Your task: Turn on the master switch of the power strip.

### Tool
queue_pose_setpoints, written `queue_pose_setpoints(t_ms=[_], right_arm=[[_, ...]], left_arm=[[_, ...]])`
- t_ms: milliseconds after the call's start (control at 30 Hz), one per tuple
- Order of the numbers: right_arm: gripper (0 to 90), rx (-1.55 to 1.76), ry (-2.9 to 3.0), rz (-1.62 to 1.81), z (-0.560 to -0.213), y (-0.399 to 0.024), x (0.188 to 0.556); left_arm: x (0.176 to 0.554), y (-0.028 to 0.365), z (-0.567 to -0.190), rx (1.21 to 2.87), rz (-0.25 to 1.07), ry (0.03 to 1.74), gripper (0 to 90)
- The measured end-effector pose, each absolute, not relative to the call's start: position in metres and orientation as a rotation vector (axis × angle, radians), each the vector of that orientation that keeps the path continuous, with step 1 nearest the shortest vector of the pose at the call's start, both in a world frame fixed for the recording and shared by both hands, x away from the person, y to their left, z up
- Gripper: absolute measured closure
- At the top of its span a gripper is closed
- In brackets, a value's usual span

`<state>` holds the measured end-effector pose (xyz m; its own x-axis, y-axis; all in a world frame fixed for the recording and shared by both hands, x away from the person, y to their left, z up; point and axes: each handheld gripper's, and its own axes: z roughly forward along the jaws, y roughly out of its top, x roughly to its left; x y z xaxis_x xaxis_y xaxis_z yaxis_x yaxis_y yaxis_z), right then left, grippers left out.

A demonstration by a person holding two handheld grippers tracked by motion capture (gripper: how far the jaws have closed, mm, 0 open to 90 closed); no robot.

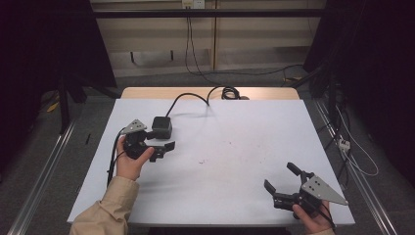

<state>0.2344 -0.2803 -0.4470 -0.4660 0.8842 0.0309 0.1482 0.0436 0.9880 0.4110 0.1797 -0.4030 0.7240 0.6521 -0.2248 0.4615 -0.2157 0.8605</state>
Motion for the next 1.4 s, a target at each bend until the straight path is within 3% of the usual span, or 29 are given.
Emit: queue_pose_setpoints(t_ms=[1400], right_arm=[[2.9, 1.054, 1.691, 1.48, -0.448, -0.28, 0.235]], left_arm=[[0.374, 0.217, -0.429, 1.887, 0.246, 0.867, 11.5]])
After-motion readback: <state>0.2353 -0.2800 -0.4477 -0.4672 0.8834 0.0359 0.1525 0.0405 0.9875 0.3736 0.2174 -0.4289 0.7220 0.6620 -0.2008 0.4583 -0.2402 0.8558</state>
